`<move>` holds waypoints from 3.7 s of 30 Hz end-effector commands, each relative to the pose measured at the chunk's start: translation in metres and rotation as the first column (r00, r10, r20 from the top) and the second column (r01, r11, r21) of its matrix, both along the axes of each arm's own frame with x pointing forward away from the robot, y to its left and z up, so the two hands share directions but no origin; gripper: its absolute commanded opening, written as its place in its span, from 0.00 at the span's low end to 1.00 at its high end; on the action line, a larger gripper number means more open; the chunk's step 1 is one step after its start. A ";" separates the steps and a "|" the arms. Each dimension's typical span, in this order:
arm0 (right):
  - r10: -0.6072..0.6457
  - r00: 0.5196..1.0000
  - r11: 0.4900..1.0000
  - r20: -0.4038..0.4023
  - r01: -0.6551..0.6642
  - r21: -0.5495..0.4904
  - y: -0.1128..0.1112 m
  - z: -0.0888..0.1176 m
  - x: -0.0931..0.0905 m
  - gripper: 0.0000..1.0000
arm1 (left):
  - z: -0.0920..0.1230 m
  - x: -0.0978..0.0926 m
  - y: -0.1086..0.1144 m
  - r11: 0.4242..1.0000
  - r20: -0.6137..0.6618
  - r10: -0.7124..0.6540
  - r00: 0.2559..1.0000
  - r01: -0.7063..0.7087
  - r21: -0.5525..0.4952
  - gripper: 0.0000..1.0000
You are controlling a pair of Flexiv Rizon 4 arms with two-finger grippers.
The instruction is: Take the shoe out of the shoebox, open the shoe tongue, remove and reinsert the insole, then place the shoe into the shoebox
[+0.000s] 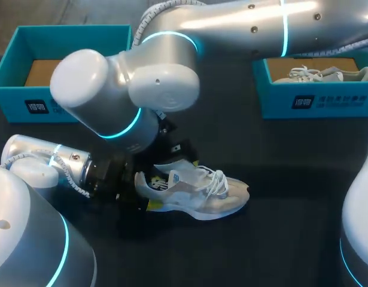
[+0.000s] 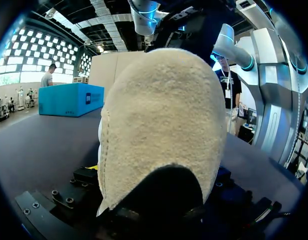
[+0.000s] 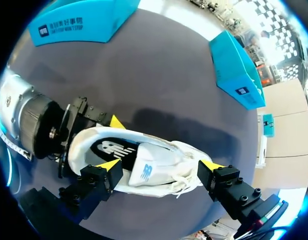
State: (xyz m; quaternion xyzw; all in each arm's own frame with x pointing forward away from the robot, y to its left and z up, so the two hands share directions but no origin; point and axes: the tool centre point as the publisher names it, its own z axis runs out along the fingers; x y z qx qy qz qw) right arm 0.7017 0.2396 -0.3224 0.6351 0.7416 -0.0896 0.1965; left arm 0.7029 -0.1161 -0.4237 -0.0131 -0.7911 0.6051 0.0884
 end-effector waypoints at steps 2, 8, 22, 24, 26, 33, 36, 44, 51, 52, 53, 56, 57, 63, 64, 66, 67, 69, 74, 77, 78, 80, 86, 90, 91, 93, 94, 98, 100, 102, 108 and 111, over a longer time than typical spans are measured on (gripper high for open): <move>-0.792 0.546 0.609 0.272 0.731 0.307 0.000 -0.005 -0.005 1.00 | -0.002 0.003 -0.001 1.000 -0.001 -0.002 1.000 0.002 0.003 0.00; -0.795 0.542 0.605 0.270 0.732 0.313 -0.007 -0.013 -0.003 1.00 | -0.002 0.003 -0.001 1.000 -0.001 -0.002 1.000 0.002 0.003 0.00; -0.814 0.514 0.580 0.272 0.749 0.321 -0.019 -0.022 0.000 1.00 | -0.002 0.003 -0.001 1.000 -0.001 -0.002 1.000 0.002 0.003 0.00; -0.817 0.509 0.575 0.272 0.752 0.322 -0.021 -0.023 0.000 1.00 | -0.002 0.003 -0.001 1.000 -0.001 -0.002 1.000 0.002 0.003 0.00; -0.822 0.502 0.569 0.271 0.755 0.325 -0.023 -0.022 -0.001 1.00 | -0.002 0.003 -0.001 1.000 -0.001 -0.002 1.000 0.002 0.003 0.00; -0.829 0.489 0.557 0.270 0.763 0.328 -0.032 -0.015 -0.002 1.00 | -0.002 0.003 -0.001 1.000 -0.001 -0.002 1.000 0.002 0.003 0.00; -0.834 0.481 0.549 0.269 0.767 0.331 -0.037 -0.011 -0.003 1.00 | -0.002 0.003 -0.001 1.000 -0.001 -0.002 1.000 0.002 0.003 0.00; -0.850 0.467 0.527 0.244 0.776 0.347 -0.052 -0.002 -0.001 1.00 | -0.002 0.003 -0.001 1.000 -0.001 -0.002 1.000 0.002 0.003 0.00; -0.855 0.475 0.518 0.207 0.777 0.358 -0.054 -0.008 0.005 1.00 | -0.002 0.003 -0.001 1.000 -0.001 -0.002 1.000 0.002 0.003 0.00; -0.855 0.479 0.519 0.201 0.775 0.361 -0.053 -0.010 0.005 1.00 | -0.002 0.003 -0.001 1.000 -0.001 -0.002 1.000 0.002 0.003 0.00; -0.855 0.480 0.518 0.195 0.775 0.362 -0.052 -0.013 0.006 1.00 | -0.002 0.003 -0.001 1.000 -0.001 -0.002 1.000 0.002 0.003 0.00; -0.860 0.480 0.508 0.173 0.778 0.368 -0.048 -0.017 0.005 1.00 | -0.002 0.003 -0.001 1.000 -0.001 -0.002 1.000 0.002 0.003 0.00; -0.863 0.476 0.504 0.171 0.781 0.369 -0.046 -0.019 0.004 1.00 | -0.002 0.003 -0.001 1.000 -0.001 -0.002 1.000 0.002 0.003 0.00; -0.873 0.461 0.485 0.158 0.790 0.375 -0.039 -0.020 -0.001 1.00 | -0.002 0.003 -0.001 1.000 -0.001 -0.002 1.000 0.002 0.003 0.00; -0.874 0.460 0.483 0.156 0.791 0.376 -0.039 -0.021 -0.001 1.00 | -0.002 0.003 -0.001 1.000 -0.001 -0.002 1.000 0.002 0.003 0.00; -0.878 0.454 0.477 0.154 0.796 0.373 -0.037 -0.021 -0.003 1.00 | -0.002 0.003 -0.001 1.000 -0.001 -0.002 1.000 0.002 0.003 0.00; -0.878 0.452 0.476 0.154 0.797 0.373 -0.037 -0.020 -0.003 1.00 | -0.002 0.003 -0.001 1.000 -0.001 -0.002 1.000 0.002 0.003 0.00; -0.881 0.446 0.471 0.155 0.801 0.370 -0.036 -0.018 -0.006 1.00 | -0.002 0.003 -0.001 1.000 -0.001 -0.002 1.000 0.002 0.003 0.00; -0.898 0.413 0.440 0.153 0.827 0.349 -0.035 -0.011 -0.011 0.98 | -0.002 0.003 -0.001 1.000 -0.001 -0.002 1.000 0.002 0.003 0.00; -0.905 0.394 0.425 0.158 0.834 0.351 -0.036 -0.008 -0.014 0.96 | -0.002 0.003 -0.001 1.000 -0.001 -0.002 1.000 0.002 0.003 0.00; -0.907 0.391 0.422 0.157 0.834 0.355 -0.036 -0.007 -0.015 0.96 | -0.002 0.003 -0.001 1.000 -0.001 -0.002 1.000 0.002 0.003 0.00; -0.911 0.381 0.412 0.157 0.837 0.360 -0.037 -0.007 -0.016 0.96 | -0.002 0.003 -0.001 1.000 -0.001 -0.002 1.000 0.002 0.003 0.00; -0.927 0.351 0.376 0.136 0.847 0.376 -0.039 -0.009 -0.018 0.94 | -0.002 0.003 -0.001 1.000 -0.001 -0.002 1.000 0.002 0.003 0.00; -0.938 0.328 0.347 0.117 0.853 0.390 -0.039 -0.013 -0.020 0.91 | -0.002 0.003 -0.001 1.000 -0.001 -0.002 1.000 0.002 0.003 0.00; -0.939 0.325 0.343 0.115 0.853 0.393 -0.039 -0.014 -0.021 0.89 | -0.002 0.003 -0.001 1.000 -0.001 -0.002 1.000 0.002 0.003 0.00; -0.942 0.319 0.333 0.104 0.852 0.403 -0.038 -0.013 -0.022 0.85 | -0.002 0.003 -0.001 1.000 -0.001 -0.002 1.000 0.002 0.003 0.00; -0.943 0.318 0.332 0.103 0.853 0.404 -0.037 -0.012 -0.022 0.82 | -0.002 0.003 -0.001 1.000 -0.001 -0.002 1.000 0.002 0.003 0.00; -0.951 0.295 0.308 0.097 0.862 0.403 -0.036 -0.005 -0.027 0.59 | -0.002 0.003 -0.001 1.000 -0.001 -0.002 1.000 0.002 0.003 0.00; -0.952 0.291 0.303 0.092 0.863 0.404 -0.036 -0.004 -0.028 0.51 | -0.002 0.003 -0.001 1.000 -0.001 -0.002 1.000 0.002 0.003 0.00; -0.953 0.288 0.299 0.089 0.864 0.405 -0.036 -0.003 -0.029 0.49 | -0.002 0.003 -0.001 1.000 -0.001 -0.002 1.000 0.002 0.003 0.00; -0.954 0.290 0.293 0.070 0.868 0.401 -0.035 0.000 -0.027 0.48 | -0.002 0.003 -0.001 1.000 -0.001 -0.002 1.000 0.002 0.003 0.00; -0.953 0.297 0.293 0.054 0.867 0.403 -0.034 -0.001 -0.026 0.47 | -0.002 0.003 -0.001 1.000 -0.001 -0.002 1.000 0.002 0.003 0.00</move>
